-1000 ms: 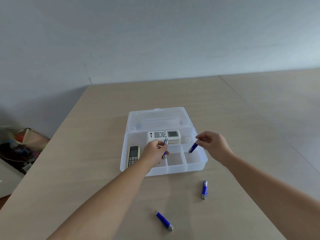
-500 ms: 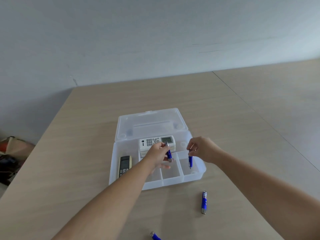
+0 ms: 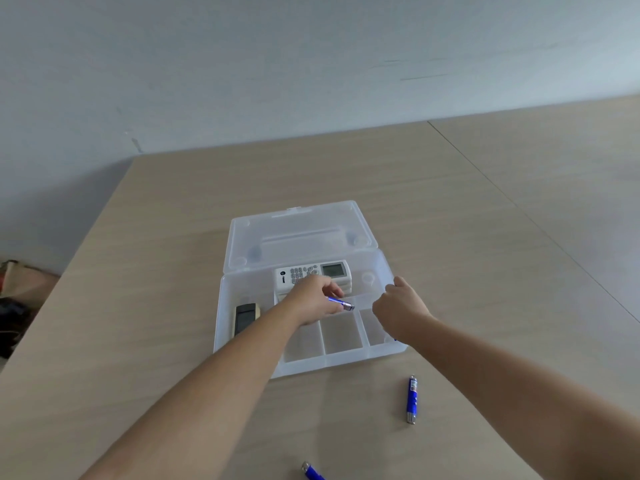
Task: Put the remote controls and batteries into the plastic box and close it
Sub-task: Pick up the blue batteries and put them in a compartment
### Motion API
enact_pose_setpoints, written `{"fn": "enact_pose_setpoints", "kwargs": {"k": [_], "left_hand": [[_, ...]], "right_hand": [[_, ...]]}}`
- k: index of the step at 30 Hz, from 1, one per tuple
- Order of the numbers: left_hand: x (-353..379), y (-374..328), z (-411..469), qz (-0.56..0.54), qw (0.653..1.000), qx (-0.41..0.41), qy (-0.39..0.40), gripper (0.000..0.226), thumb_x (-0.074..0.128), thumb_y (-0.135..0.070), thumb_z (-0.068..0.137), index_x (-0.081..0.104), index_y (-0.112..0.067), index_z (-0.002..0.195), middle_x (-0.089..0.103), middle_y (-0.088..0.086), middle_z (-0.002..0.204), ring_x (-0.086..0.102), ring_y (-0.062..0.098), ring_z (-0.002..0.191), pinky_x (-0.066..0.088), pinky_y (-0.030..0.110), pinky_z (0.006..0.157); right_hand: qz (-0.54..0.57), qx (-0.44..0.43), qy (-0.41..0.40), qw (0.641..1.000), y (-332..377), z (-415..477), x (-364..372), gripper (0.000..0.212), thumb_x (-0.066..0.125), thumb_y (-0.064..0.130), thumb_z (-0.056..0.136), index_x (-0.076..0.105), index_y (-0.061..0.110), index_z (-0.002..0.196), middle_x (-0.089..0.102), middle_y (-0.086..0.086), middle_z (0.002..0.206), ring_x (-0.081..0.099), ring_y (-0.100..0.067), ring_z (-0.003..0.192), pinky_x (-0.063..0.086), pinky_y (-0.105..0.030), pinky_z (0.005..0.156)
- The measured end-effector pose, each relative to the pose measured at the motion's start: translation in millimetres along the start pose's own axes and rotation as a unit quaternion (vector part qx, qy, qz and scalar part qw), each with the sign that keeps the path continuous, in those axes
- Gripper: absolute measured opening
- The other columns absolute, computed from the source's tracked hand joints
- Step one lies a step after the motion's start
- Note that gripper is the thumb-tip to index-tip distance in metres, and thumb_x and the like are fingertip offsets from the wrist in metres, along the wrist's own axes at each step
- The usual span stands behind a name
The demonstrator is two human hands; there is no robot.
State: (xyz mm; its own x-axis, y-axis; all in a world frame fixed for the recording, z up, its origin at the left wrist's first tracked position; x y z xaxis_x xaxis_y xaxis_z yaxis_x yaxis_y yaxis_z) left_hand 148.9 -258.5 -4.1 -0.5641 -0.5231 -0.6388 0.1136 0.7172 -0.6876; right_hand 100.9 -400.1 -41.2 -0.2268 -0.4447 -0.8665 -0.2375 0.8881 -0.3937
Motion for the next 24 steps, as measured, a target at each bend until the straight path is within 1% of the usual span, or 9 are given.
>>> {"fn": "enact_pose_setpoints", "kwargs": {"k": [2,4,6,8,12,15,18,20,24], "left_hand": [[-3.6,1.8,1.9,-0.041,0.998,0.001,-0.044,0.020,0.075,-0.011,0.078,0.064,-0.014,0.094,0.062,0.001,0.082,0.051,0.011,0.070,0.039,0.020,0.058],[-4.6,5.0,3.4,-0.083,0.994,-0.010,-0.077,0.023,0.079,-0.007,0.073,0.063,-0.014,0.088,0.055,-0.004,0.069,0.048,0.009,0.063,0.037,0.019,0.056],[-4.2,6.5,3.9,-0.126,0.987,-0.019,-0.094,0.022,0.081,-0.003,0.071,0.070,-0.010,0.088,0.058,-0.003,0.068,0.051,0.011,0.065,0.044,0.020,0.063],[-3.3,7.2,3.7,-0.159,0.982,-0.023,-0.097,0.022,0.079,-0.001,0.073,0.073,-0.004,0.094,0.062,0.000,0.072,0.057,0.013,0.073,0.048,0.021,0.072],[-0.9,-7.6,1.1,-0.170,0.982,-0.011,-0.082,0.017,0.066,-0.005,0.087,0.069,0.002,0.103,0.061,-0.002,0.073,0.060,-0.005,0.054,0.040,0.001,0.050],[4.8,-27.1,3.6,-0.083,0.992,0.015,-0.098,0.022,0.056,-0.013,0.094,0.068,-0.004,0.110,0.065,0.006,0.087,0.058,0.009,0.067,0.042,0.009,0.060],[23.2,-46.8,4.7,-0.014,0.998,0.024,-0.065,0.023,0.052,-0.016,0.095,0.061,-0.007,0.114,0.064,0.012,0.111,0.061,0.026,0.098,0.045,0.027,0.081],[41.0,-55.2,4.6,0.036,0.999,0.019,-0.034,0.017,0.052,-0.014,0.094,0.058,-0.009,0.109,0.061,0.011,0.110,0.060,0.028,0.098,0.047,0.031,0.083],[75.5,-60.4,13.6,0.161,0.987,-0.008,-0.001,0.030,0.050,-0.005,0.091,0.050,-0.003,0.120,0.064,0.017,0.116,0.063,0.033,0.103,0.050,0.036,0.081]], "right_hand": [[-0.013,0.002,0.008,1.000,0.7,1.6,4.9,0.025,0.056,0.006,0.082,0.045,0.018,0.063,0.071,0.001,0.094,0.045,-0.021,0.085,0.029,-0.031,0.096],[-0.025,-0.007,0.012,1.000,0.7,1.5,5.1,0.012,0.054,0.008,0.084,0.061,0.017,0.081,0.070,0.000,0.097,0.051,-0.022,0.098,0.027,-0.034,0.101],[-0.031,-0.017,0.023,0.999,1.2,1.0,5.3,0.015,0.054,0.009,0.085,0.065,0.015,0.093,0.070,-0.001,0.099,0.051,-0.023,0.105,0.024,-0.038,0.105],[-0.026,-0.025,0.021,0.999,1.0,0.3,4.6,0.015,0.054,0.008,0.085,0.064,0.016,0.092,0.069,-0.002,0.097,0.051,-0.023,0.104,0.024,-0.041,0.106],[0.050,-0.007,-0.014,0.999,-8.7,-1.1,4.5,0.014,0.051,0.006,0.082,0.054,0.019,0.077,0.053,0.004,0.068,0.046,-0.023,0.086,0.024,-0.037,0.083],[0.161,0.015,-0.058,0.985,-26.0,-8.6,-0.8,0.024,0.048,0.018,0.089,0.064,0.022,0.106,0.068,0.004,0.100,0.053,-0.020,0.102,0.027,-0.036,0.090],[0.304,0.084,-0.127,0.940,-51.1,-25.4,-11.9,0.026,0.050,0.023,0.092,0.063,0.023,0.114,0.066,0.005,0.113,0.053,-0.017,0.111,0.031,-0.032,0.098],[0.425,0.154,-0.152,0.879,-66.3,-37.8,-6.6,0.023,0.055,0.017,0.089,0.065,0.017,0.110,0.066,0.000,0.110,0.057,-0.018,0.104,0.039,-0.028,0.089],[0.589,0.222,-0.082,0.773,-68.8,-51.6,24.2,0.025,0.064,0.013,0.081,0.065,0.011,0.106,0.067,-0.003,0.095,0.060,-0.019,0.083,0.047,-0.025,0.065]]}}
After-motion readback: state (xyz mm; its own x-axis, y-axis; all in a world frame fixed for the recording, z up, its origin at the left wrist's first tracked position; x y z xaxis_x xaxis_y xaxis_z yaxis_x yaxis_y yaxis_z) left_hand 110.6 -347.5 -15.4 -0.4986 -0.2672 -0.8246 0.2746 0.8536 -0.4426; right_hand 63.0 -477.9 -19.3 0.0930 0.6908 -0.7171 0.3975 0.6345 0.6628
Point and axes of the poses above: each hand's wrist, its own z-axis towards the middle knuckle, its own x-axis out of the palm, y = z × x, the point moved 5 cm from there along z, towards the middle knuckle
